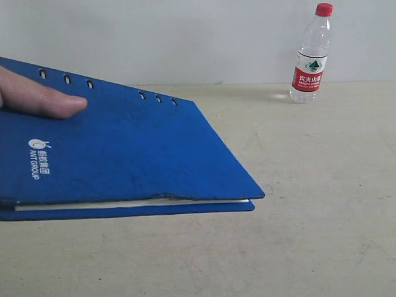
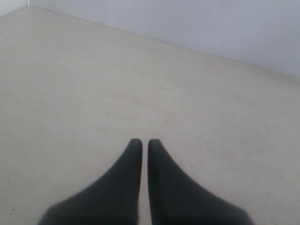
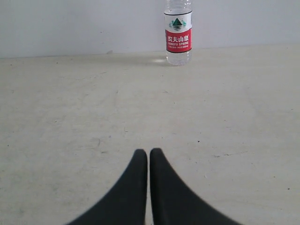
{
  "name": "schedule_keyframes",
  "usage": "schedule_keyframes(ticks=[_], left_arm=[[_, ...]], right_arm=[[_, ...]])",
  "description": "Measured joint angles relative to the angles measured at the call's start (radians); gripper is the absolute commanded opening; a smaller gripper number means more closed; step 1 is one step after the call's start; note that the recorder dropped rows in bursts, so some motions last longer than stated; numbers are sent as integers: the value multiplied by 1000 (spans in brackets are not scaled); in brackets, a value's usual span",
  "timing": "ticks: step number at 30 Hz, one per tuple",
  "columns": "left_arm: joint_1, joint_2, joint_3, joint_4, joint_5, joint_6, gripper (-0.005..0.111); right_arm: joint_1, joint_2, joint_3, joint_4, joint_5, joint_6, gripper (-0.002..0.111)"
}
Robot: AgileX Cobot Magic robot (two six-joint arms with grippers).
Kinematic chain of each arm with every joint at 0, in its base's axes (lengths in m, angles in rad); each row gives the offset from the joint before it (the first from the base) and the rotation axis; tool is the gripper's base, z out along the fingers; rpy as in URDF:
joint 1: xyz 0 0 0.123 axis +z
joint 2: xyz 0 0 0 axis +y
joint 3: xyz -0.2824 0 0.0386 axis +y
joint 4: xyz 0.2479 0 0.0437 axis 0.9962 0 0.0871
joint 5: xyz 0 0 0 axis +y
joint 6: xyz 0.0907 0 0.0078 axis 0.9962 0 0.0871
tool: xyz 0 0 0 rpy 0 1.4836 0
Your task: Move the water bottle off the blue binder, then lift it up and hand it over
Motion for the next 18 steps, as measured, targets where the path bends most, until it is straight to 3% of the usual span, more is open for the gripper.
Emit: schedule_keyframes(ticks=[18], left_arm=[[0, 0, 0, 0, -40, 0, 4]], right_arm=[[0, 0, 0, 9, 6, 0, 0]])
